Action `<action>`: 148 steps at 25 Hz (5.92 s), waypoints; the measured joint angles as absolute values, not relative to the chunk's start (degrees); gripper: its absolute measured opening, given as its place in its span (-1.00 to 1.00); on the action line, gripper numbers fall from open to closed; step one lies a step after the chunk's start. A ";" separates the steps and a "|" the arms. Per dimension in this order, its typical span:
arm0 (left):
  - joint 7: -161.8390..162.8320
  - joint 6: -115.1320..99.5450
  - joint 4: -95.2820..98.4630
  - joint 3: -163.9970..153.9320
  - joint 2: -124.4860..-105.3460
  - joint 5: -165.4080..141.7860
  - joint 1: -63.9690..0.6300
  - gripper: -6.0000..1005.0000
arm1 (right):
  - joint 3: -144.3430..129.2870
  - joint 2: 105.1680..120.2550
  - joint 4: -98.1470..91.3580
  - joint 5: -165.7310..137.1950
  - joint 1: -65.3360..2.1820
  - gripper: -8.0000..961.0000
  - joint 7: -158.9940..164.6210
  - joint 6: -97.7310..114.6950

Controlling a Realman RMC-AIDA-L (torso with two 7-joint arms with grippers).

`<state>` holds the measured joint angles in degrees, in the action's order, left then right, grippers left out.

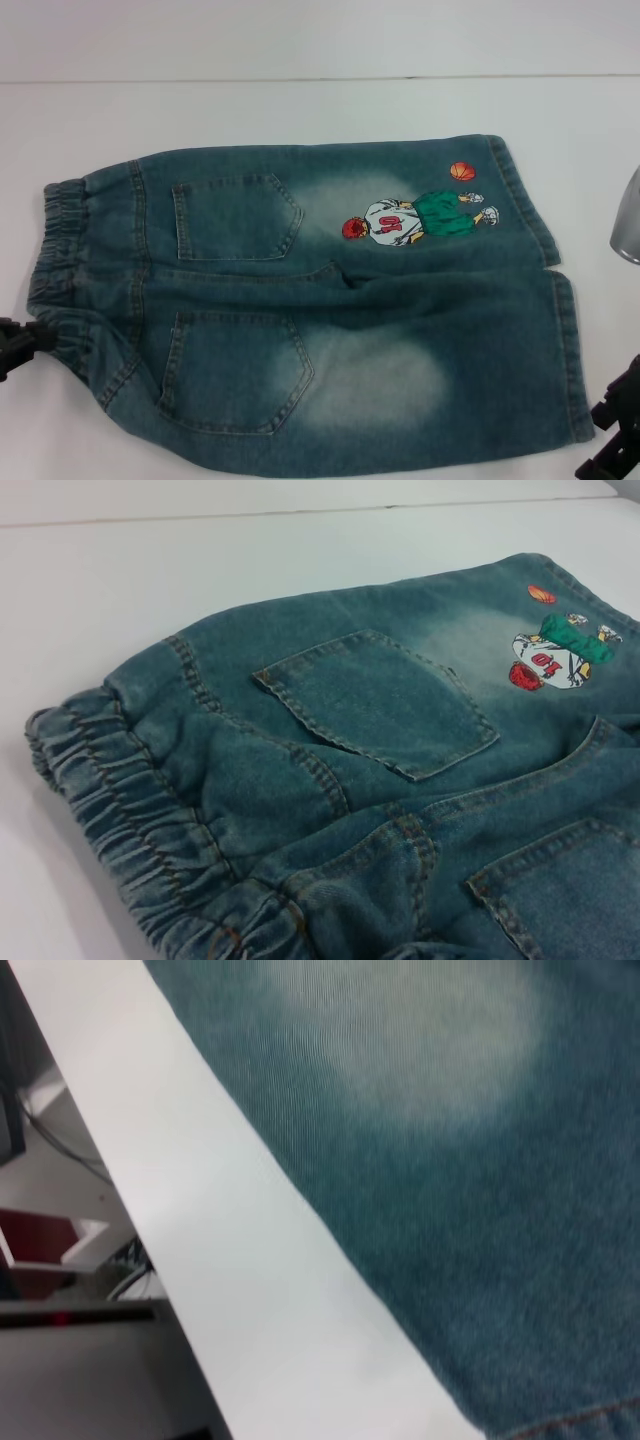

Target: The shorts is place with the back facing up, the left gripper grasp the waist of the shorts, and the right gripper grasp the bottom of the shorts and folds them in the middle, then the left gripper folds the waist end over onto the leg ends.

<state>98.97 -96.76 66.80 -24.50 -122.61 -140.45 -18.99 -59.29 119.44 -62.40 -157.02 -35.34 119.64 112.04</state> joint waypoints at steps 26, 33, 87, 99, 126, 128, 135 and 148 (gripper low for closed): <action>98.71 -96.55 66.71 -24.79 -122.79 -140.45 -18.98 -0.89 | -57.10 119.53 -58.03 -153.11 -33.24 0.34 115.19 105.39; 98.70 -96.49 66.49 -24.68 -122.69 -140.45 -18.98 -0.89 | -57.13 119.53 -58.87 -153.08 -32.55 -0.27 114.75 104.94; 110.66 -63.41 57.28 -29.87 -123.46 -136.84 -31.52 -0.86 | -44.75 118.77 -48.25 -131.58 -38.39 -0.94 106.35 56.70; 110.45 -60.95 57.14 -30.34 -123.41 -136.98 -30.26 -0.79 | -45.14 118.38 -46.36 -131.66 -38.53 -0.94 106.29 54.37; 89.50 -80.63 62.31 -24.53 -123.29 -119.74 -15.62 0.67 | -45.28 120.04 -55.52 -115.60 -26.43 0.80 84.24 89.09; 88.17 -80.71 61.84 -24.32 -123.57 -119.79 -14.99 0.73 | -46.03 120.17 -53.63 -114.64 -25.73 0.90 82.00 91.38; 84.17 -76.45 58.71 -25.76 -123.92 -120.15 -15.17 0.86 | -46.66 120.18 -47.71 -113.89 -25.04 0.95 79.35 92.30; 79.26 -64.38 52.35 -32.80 -123.89 -123.33 -17.71 0.86 | -46.71 120.04 -42.41 -113.90 -25.46 0.94 75.97 92.00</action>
